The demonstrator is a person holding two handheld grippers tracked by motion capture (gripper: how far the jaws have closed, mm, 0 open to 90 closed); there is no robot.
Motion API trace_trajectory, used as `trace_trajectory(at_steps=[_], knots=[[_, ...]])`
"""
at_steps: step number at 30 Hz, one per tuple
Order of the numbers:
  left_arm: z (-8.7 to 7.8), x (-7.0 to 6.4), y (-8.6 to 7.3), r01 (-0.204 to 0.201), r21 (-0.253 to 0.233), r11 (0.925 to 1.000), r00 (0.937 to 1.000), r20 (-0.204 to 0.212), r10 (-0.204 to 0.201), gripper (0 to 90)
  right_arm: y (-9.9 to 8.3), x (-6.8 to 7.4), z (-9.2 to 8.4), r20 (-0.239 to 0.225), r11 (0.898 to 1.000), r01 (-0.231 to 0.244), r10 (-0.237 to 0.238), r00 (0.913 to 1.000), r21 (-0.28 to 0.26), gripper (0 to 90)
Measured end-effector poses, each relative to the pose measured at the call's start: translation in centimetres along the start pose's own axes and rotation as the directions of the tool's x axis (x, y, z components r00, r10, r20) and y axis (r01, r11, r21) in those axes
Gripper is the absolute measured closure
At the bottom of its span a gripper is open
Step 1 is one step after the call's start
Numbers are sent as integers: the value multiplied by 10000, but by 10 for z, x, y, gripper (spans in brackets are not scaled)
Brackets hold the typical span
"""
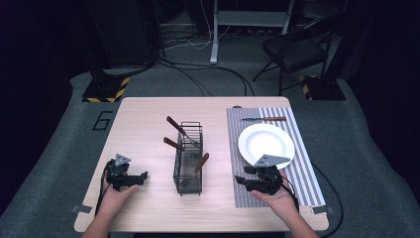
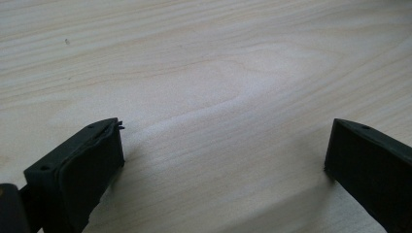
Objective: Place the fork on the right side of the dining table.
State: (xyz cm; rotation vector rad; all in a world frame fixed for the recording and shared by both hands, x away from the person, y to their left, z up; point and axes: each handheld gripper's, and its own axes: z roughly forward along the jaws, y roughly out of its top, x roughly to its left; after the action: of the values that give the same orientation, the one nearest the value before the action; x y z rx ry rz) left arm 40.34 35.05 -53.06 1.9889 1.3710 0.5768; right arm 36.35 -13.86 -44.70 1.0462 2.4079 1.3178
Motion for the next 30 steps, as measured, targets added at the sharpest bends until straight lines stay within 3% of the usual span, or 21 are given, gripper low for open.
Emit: trace_trajectory(at_steps=[30], knots=[[0,0,0,-18,-2,10000,10000,8,18,3,65,24,-8,-785,9977,650,-663,9947,-181,482]])
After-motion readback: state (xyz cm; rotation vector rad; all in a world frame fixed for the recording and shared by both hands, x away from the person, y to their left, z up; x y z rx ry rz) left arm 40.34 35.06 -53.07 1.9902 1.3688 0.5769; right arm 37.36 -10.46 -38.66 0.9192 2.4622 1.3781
